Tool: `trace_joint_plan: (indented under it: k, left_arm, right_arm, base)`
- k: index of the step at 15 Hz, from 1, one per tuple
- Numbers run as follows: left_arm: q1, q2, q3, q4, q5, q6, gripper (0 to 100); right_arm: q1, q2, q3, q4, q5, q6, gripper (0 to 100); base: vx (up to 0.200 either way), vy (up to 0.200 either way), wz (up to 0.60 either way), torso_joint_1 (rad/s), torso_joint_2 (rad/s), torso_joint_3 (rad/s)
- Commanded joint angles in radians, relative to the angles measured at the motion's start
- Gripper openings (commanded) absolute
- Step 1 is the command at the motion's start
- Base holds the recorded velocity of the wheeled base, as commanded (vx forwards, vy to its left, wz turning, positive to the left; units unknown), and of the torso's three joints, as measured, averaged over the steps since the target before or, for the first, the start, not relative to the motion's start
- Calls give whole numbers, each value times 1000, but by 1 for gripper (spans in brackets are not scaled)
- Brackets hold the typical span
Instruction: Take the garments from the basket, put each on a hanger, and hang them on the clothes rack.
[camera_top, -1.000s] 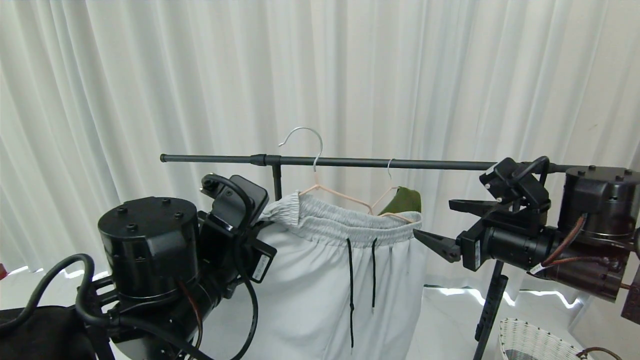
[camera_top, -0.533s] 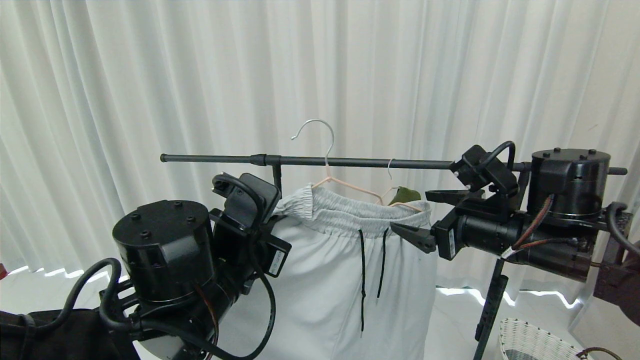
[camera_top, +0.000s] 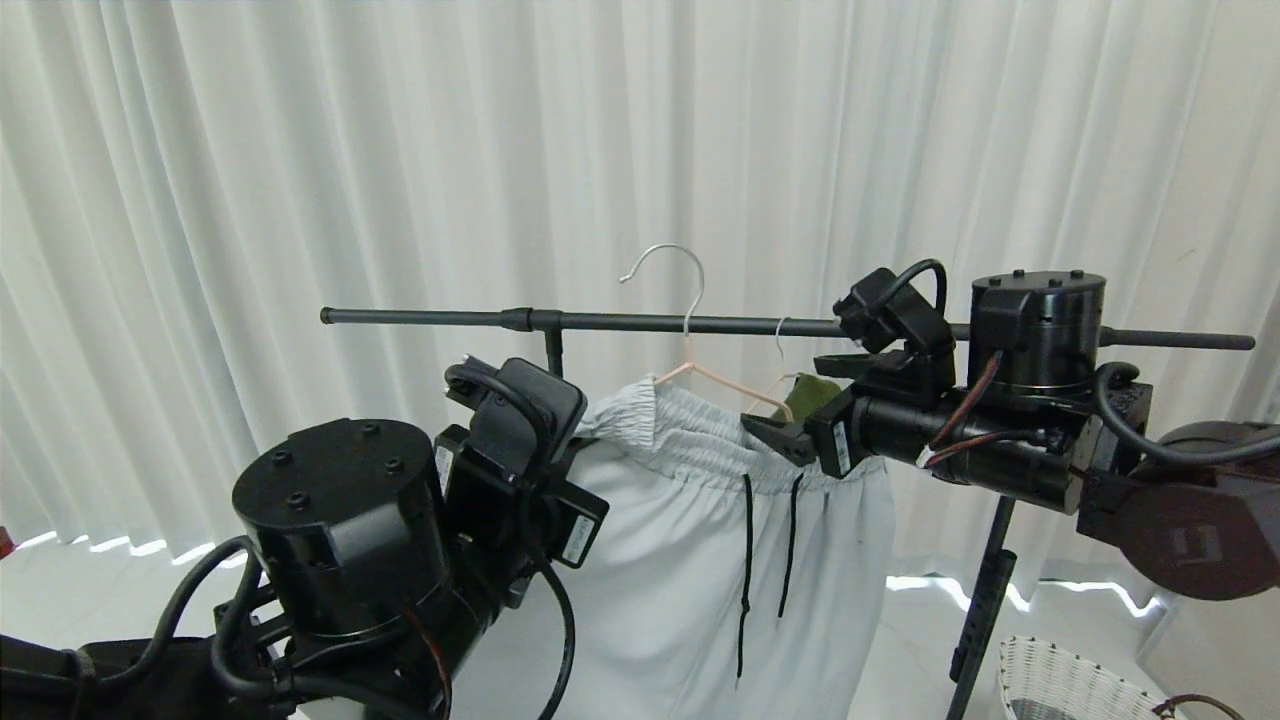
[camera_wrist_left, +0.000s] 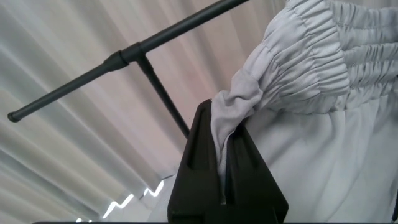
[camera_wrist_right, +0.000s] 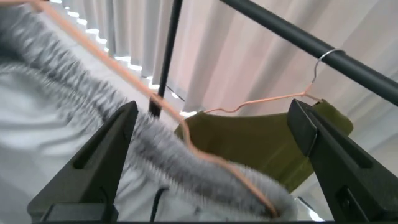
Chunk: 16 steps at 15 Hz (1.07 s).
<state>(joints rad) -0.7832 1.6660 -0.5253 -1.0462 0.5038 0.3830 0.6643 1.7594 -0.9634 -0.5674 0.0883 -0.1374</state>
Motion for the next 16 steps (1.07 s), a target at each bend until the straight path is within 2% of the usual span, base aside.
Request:
trace_joint_plan:
  k: [1,4,6,16]
  left_arm:
    - [-13,1,1,-2,1,-1,0]
    - [-34,-5,15,-11,1,-6,0]
    - [-36,-3,28,-52,1,2,0]
    - [-57,-9,36,-110,1,4,0]
  right_arm:
    - [5,34,-8,-3,-4,-11,100]
    - [5,42,-20,-5,-22,-11,100]
    - [-5,40,-31,-5,-33,-10,100]
    - [-22,34,-26,-23,-38,-7,100]
  base:
    - [0,0,0,0,0,0]
    - [0,0,0,0,0,0]
    - [0,0,0,0,0,0]
    - [0,0,0,0,0,0]
